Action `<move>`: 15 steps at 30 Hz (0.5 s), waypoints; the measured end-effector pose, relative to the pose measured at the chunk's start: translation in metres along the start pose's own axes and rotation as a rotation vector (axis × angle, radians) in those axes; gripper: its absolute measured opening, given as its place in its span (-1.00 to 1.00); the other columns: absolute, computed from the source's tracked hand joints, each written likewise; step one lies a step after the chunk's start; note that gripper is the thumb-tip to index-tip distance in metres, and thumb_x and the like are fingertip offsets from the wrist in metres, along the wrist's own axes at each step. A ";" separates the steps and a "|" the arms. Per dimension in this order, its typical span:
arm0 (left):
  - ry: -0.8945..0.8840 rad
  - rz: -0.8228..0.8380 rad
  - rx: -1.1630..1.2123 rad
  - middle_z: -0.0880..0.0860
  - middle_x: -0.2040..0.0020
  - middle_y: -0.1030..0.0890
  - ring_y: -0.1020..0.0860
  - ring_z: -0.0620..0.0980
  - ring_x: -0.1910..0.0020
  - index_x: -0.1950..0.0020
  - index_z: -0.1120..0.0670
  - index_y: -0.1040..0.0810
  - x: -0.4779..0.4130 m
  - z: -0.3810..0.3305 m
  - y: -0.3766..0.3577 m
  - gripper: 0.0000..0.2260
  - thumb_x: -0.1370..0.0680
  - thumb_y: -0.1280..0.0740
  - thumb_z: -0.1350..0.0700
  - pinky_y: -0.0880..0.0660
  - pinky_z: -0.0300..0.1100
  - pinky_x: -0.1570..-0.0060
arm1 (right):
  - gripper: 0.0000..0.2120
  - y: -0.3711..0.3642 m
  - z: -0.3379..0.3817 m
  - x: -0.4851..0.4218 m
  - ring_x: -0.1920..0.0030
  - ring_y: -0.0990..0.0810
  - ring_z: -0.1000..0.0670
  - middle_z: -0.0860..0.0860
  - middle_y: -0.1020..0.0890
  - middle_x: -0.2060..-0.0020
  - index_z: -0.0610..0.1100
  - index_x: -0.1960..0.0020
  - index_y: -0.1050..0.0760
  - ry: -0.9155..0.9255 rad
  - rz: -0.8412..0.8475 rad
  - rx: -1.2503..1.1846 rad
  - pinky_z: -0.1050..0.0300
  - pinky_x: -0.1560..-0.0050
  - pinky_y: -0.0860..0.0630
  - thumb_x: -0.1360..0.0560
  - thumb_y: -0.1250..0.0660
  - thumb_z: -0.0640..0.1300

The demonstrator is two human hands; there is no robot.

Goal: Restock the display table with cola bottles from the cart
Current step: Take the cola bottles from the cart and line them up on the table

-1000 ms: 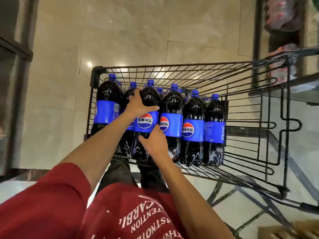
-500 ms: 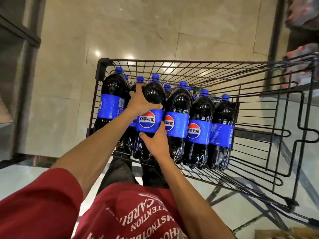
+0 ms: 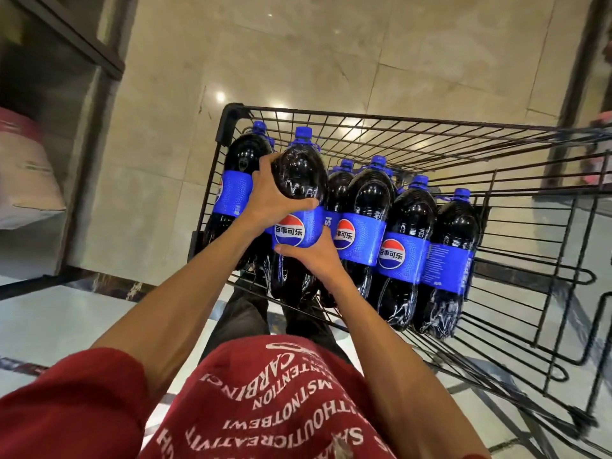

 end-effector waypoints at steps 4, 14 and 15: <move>0.000 0.032 0.040 0.07 -0.37 -0.36 -0.43 0.07 -0.32 -0.48 -0.12 -0.14 0.002 0.000 0.002 0.00 -0.20 -0.67 -0.07 -0.49 0.05 -0.31 | -0.11 0.001 0.006 0.011 0.00 -0.72 0.10 0.08 -0.73 -0.01 -0.06 -0.26 -0.49 0.013 -0.048 0.040 -0.04 -0.11 -0.66 -0.01 -0.73 0.14; -0.094 -0.059 0.308 -0.04 -0.32 -0.50 -0.59 -0.07 -0.23 -0.46 -0.09 -0.13 0.041 -0.024 0.062 0.00 -0.18 -0.65 -0.05 -0.56 -0.06 -0.24 | -0.16 -0.012 0.075 0.054 -0.02 -0.65 0.18 0.20 -0.61 -0.07 0.05 -0.23 -0.37 0.188 -0.091 0.291 0.00 -0.10 -0.64 -0.07 -0.69 0.14; -0.108 -0.082 0.324 -0.05 -0.32 -0.51 -0.60 -0.10 -0.21 -0.46 -0.08 -0.13 0.047 -0.027 0.073 -0.02 -0.20 -0.65 -0.02 -0.56 -0.11 -0.22 | -0.18 -0.018 0.083 0.058 -0.03 -0.64 0.17 0.19 -0.59 -0.08 0.08 -0.23 -0.37 0.210 -0.080 0.319 0.00 -0.10 -0.63 -0.08 -0.68 0.15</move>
Point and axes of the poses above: each hand's wrist, its own x-axis away from the middle knuckle, its own y-axis out of the back of the hand, z = x × y, the point moved 5 cm from there along -x, towards the middle knuckle
